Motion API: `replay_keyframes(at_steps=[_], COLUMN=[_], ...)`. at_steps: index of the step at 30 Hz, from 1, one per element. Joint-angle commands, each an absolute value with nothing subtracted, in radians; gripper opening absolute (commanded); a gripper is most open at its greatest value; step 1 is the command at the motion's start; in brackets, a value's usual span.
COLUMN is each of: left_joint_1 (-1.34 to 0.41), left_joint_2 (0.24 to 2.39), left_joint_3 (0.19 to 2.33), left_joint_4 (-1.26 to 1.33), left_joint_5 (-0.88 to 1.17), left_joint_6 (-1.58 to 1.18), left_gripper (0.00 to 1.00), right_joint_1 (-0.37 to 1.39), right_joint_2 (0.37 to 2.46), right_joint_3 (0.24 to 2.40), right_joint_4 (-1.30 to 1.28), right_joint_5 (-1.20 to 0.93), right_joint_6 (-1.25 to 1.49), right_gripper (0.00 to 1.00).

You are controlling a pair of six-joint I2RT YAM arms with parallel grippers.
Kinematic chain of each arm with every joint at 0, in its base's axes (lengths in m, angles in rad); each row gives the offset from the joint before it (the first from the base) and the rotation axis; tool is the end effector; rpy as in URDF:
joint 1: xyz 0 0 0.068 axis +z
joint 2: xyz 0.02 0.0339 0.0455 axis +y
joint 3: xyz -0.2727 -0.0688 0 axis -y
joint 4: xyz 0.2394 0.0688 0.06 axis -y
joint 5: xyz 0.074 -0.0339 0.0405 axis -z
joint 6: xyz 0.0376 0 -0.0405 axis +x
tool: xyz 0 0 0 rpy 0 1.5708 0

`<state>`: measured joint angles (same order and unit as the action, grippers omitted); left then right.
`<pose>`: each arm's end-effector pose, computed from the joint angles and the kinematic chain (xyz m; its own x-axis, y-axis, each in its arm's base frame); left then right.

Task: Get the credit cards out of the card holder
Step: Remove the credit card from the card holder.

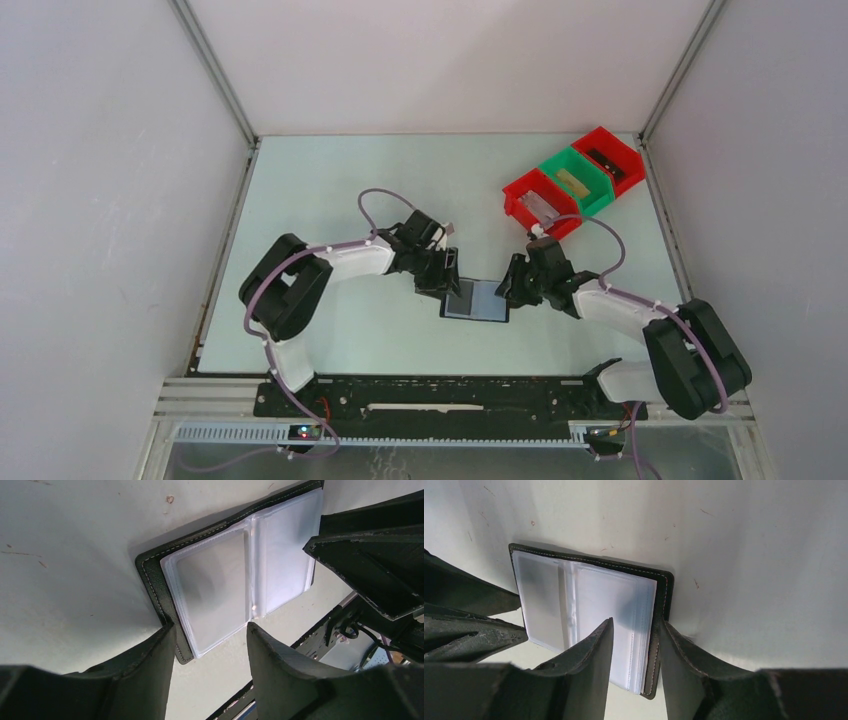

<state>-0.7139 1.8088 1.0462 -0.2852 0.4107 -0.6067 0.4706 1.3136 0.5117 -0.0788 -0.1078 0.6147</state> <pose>0.2570 -0.2425 0.1625 -0.9661 0.1454 -0.2131 0.2437 0.7854 -0.5689 0.2042 0.1084 0.1610 -0.8567 0.2075 -0.4722 -0.0217 0.9002 0.4349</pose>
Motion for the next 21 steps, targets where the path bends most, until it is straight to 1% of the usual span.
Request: replay_keyframes(at_steps=[1, 5, 12, 17, 21], left_joint_1=[-0.722, -0.727, -0.738, -0.744, -0.746], left_joint_2=[1.83, 1.826, 1.791, 1.78, 1.779], left_joint_3=[1.089, 1.089, 1.116, 1.135, 1.143], left_joint_4=[-0.261, -0.255, -0.273, -0.304, -0.306], left_joint_5=[0.434, 0.447, 0.468, 0.452, 0.465], left_joint_6=[-0.612, -0.612, -0.615, -0.603, -0.605], left_gripper=[0.6, 0.58, 0.52, 0.54, 0.52], right_joint_1=[0.469, 0.471, 0.48, 0.486, 0.485], right_joint_2=[1.361, 1.384, 1.411, 1.414, 1.409], right_joint_3=[0.494, 0.492, 0.492, 0.492, 0.492], right_joint_4=[-0.029, -0.01, 0.034, 0.036, 0.033], right_joint_5=[-0.096, -0.111, -0.13, -0.129, -0.13], right_joint_6=[0.633, 0.64, 0.662, 0.667, 0.668], right_gripper=[0.47, 0.47, 0.47, 0.47, 0.47])
